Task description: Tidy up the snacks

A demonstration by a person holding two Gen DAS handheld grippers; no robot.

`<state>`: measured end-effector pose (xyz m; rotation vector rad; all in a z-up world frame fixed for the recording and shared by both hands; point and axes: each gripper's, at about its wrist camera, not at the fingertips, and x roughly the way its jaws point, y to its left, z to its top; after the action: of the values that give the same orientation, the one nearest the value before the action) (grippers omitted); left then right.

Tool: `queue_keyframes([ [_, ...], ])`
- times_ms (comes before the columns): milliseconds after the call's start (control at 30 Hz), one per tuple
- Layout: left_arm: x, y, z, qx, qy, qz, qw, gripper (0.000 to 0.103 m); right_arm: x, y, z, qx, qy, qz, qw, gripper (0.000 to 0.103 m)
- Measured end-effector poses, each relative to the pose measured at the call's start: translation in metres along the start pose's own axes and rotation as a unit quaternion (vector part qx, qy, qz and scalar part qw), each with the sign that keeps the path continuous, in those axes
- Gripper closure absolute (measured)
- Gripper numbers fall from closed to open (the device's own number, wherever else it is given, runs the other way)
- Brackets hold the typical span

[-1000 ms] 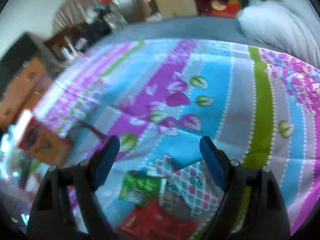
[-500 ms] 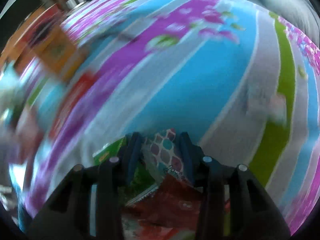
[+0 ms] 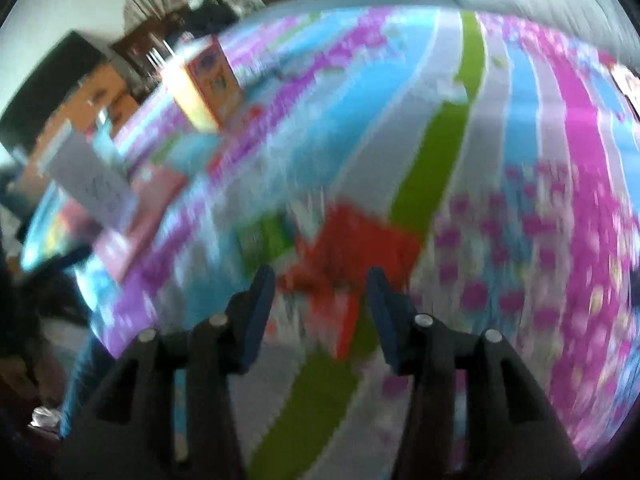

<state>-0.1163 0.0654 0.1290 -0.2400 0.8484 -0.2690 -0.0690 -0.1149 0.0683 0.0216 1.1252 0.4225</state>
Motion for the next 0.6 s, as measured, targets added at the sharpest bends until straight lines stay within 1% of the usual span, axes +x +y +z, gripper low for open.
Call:
queue_keyframes([
  [33, 0.0, -0.001, -0.001, 0.0, 0.003, 0.001, 1.0, 0.032, 0.003, 0.002, -0.007, 0.006, 0.003, 0.005, 1.0, 0.039],
  [67, 0.0, -0.002, -0.003, 0.0, 0.004, 0.002, 1.0, 0.032, 0.003, 0.006, -0.015, 0.011, -0.001, 0.003, 1.0, 0.035],
  [133, 0.001, -0.005, -0.003, 0.003, 0.005, 0.006, 1.0, 0.032, 0.007, 0.014, -0.02, 0.014, -0.011, -0.006, 1.0, 0.019],
  [233, 0.003, -0.01, -0.001, 0.007, 0.006, 0.007, 0.9999, 0.032, 0.025, 0.023, -0.02, 0.015, -0.016, -0.03, 0.999, 0.017],
  [267, 0.005, -0.012, -0.001, 0.011, 0.006, 0.007, 0.9999, 0.032, 0.031, 0.025, -0.019, 0.012, -0.017, -0.05, 0.999, 0.018],
  [300, 0.008, -0.015, 0.0, 0.015, 0.007, 0.006, 0.9999, 0.032, 0.037, 0.024, -0.021, 0.007, -0.017, -0.07, 0.997, 0.018],
  [367, 0.013, -0.019, 0.001, 0.02, 0.008, 0.005, 0.9998, 0.032, 0.044, 0.02, -0.023, 0.011, -0.014, -0.078, 0.997, 0.025],
  [400, 0.018, -0.02, 0.001, 0.021, 0.01, 0.001, 0.9997, 0.032, 0.041, 0.018, -0.024, 0.01, -0.02, -0.08, 0.997, 0.034],
  [433, 0.022, -0.021, 0.002, 0.021, 0.01, -0.006, 0.9997, 0.032, 0.038, 0.015, -0.025, 0.009, -0.025, -0.078, 0.997, 0.05],
  [500, 0.035, -0.021, 0.004, 0.022, 0.017, -0.015, 0.9995, 0.032, 0.028, 0.004, -0.028, 0.023, -0.036, -0.065, 0.997, 0.057],
  [567, 0.052, -0.02, 0.007, 0.03, 0.019, -0.019, 0.9992, 0.032, 0.022, 0.001, -0.034, 0.027, -0.042, -0.064, 0.997, 0.059],
  [600, 0.064, -0.02, 0.01, 0.037, 0.019, -0.017, 0.999, 0.032, 0.019, -0.002, -0.038, 0.031, -0.045, -0.055, 0.997, 0.06],
])
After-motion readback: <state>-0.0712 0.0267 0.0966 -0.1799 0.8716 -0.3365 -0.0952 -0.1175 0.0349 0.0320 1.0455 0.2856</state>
